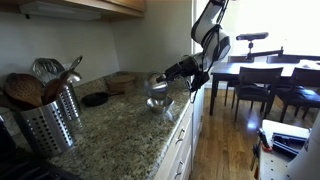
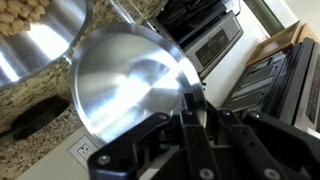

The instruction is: Pour the things in the bowl on the left into the bowl on the right

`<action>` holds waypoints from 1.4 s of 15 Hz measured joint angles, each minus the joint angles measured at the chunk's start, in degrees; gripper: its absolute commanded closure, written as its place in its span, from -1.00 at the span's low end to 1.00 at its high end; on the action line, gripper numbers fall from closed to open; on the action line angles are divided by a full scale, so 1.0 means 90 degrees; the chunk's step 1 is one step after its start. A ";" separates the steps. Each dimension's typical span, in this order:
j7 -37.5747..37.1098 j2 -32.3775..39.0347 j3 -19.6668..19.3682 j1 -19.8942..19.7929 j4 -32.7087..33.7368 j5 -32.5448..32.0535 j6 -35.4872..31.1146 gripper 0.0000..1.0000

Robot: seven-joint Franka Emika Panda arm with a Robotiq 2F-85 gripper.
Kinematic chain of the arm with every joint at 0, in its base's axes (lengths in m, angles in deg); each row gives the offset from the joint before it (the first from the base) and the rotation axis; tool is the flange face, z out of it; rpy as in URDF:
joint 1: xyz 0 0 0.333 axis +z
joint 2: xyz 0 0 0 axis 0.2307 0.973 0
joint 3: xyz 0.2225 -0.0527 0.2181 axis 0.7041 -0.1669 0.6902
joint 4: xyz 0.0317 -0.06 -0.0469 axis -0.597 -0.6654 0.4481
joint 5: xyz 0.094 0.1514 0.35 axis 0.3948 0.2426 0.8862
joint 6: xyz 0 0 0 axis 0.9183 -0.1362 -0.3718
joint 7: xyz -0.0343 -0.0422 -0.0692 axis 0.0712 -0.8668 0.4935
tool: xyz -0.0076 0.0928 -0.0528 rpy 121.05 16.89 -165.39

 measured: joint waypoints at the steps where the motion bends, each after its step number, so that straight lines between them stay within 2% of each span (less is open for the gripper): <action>1: 0.0024 0.0000 -0.0002 -0.0008 -0.0007 0.0004 0.0012 0.85; 8: 0.0037 0.0000 0.0020 -0.0008 -0.0032 0.0015 -0.0048 0.85; 11: -0.0016 -0.0005 0.0122 0.0028 -0.0014 0.0015 -0.0294 0.85; 15: -0.0207 -0.0089 0.0361 0.0162 0.0055 0.0010 -0.0901 0.85; 21: -0.0896 -0.0600 0.0905 0.0592 0.0099 -0.0093 -0.2513 0.84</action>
